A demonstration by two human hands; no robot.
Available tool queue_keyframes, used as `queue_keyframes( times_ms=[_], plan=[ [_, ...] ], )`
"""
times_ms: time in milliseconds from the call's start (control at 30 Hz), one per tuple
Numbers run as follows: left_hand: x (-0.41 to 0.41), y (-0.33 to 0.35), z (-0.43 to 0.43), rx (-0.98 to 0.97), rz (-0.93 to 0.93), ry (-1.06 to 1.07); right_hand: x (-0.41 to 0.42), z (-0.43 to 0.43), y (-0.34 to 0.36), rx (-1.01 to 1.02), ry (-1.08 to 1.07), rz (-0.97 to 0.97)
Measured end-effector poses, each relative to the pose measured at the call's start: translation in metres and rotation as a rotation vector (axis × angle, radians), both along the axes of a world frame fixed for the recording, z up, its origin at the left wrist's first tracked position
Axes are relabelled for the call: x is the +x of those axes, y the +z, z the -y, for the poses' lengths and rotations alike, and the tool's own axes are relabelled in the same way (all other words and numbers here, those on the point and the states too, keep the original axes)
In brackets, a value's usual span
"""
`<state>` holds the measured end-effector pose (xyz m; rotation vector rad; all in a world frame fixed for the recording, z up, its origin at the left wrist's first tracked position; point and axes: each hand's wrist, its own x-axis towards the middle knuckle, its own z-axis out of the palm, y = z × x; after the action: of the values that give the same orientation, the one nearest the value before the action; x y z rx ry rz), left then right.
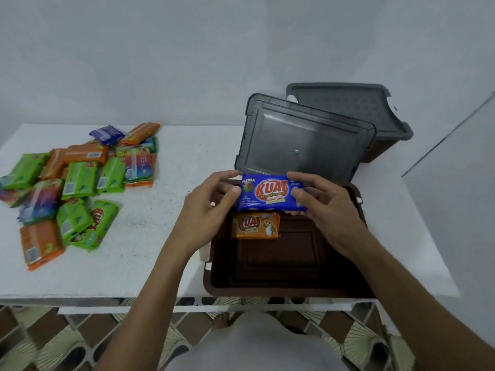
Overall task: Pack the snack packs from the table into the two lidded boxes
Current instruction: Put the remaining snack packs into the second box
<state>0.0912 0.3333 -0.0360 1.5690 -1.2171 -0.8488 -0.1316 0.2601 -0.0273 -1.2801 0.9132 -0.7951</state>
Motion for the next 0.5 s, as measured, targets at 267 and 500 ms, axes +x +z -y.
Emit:
queue_keyframes(
  times_ms=[267, 500],
  plan=[
    [0.007, -0.048, -0.003, -0.13, 0.627, 0.099, -0.044, 0.016, -0.012, -0.025, 0.005, -0.382],
    [0.005, -0.054, -0.005, -0.074, 0.627, 0.169, -0.036, 0.027, -0.045, -0.017, 0.061, -0.686]
  ],
)
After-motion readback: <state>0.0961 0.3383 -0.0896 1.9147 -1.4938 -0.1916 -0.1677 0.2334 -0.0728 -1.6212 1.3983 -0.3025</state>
